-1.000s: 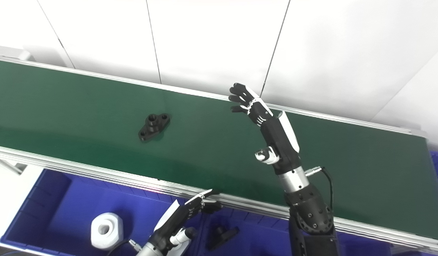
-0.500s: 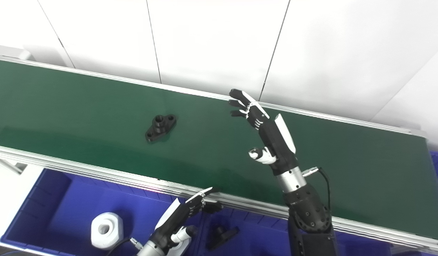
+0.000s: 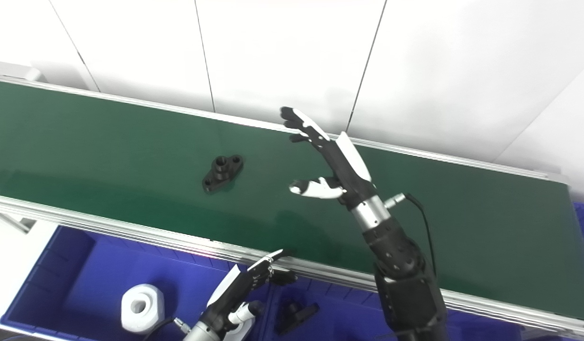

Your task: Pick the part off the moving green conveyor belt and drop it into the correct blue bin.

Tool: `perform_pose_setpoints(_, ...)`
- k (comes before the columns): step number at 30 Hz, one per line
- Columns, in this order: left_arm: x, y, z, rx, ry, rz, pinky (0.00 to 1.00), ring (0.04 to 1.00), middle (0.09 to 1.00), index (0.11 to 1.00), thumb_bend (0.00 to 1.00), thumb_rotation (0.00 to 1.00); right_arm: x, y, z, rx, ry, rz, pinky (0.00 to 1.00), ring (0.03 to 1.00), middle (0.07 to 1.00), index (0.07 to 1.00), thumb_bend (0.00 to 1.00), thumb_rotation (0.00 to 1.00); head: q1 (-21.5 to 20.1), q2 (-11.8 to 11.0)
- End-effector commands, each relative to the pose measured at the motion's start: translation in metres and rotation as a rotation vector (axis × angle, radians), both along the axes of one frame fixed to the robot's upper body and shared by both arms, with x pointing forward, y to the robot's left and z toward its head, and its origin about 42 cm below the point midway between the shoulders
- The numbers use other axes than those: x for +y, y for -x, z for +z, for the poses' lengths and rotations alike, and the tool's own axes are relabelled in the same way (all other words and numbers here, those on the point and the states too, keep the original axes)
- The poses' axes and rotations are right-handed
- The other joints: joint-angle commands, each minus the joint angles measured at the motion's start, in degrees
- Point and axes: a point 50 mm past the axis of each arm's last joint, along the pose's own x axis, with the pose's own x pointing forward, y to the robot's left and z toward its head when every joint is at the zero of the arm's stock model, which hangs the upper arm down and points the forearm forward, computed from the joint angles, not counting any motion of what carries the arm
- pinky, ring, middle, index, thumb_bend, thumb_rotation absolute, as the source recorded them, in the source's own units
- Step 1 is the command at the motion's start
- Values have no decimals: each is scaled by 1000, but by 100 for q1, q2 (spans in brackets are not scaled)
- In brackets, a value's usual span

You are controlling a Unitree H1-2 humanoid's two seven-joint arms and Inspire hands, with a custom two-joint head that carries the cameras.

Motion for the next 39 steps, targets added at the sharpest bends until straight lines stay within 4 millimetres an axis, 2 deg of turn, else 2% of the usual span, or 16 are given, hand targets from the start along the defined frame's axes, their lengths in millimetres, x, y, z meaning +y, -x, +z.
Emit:
perform_pose_setpoints(1,-10,13,-15,86,-32,-51,821,909,911,893,919,999,13,-10,27,-128,-2,11,738,873,910,926,896,923,5,-2)
perform_pose_setpoints(12,-16,9,-18,91,-28,-52,832,913,911,892,917,991,39,-32,36,-282,244,-82,643,819,883,927,880,876,77,-23)
perform_pose_setpoints(16,-19,7,-18,91,-28,-52,830,913,908,895,927,994,44,-40,35,-327,304,-90,609,799,868,915,898,826,103,-33)
perform_pose_setpoints(24,-20,6,-18,84,-36,-54,834,913,913,898,931,1000,58,-59,35,-394,426,-91,587,785,848,879,921,715,55,-14)
perform_pose_setpoints(31,-20,8,-16,76,-35,-53,837,916,915,900,931,1000,72,-75,38,-418,516,-86,586,784,844,865,931,710,37,48)
perform_pose_setpoints(36,-22,10,-15,79,-26,-55,841,922,920,903,962,1000,70,-78,34,-415,542,-82,597,779,839,861,927,721,61,144)
perform_pose_setpoints(39,-23,10,-15,81,-25,-54,825,915,915,898,965,1000,68,-78,28,-394,559,-79,607,788,839,858,919,672,65,160)
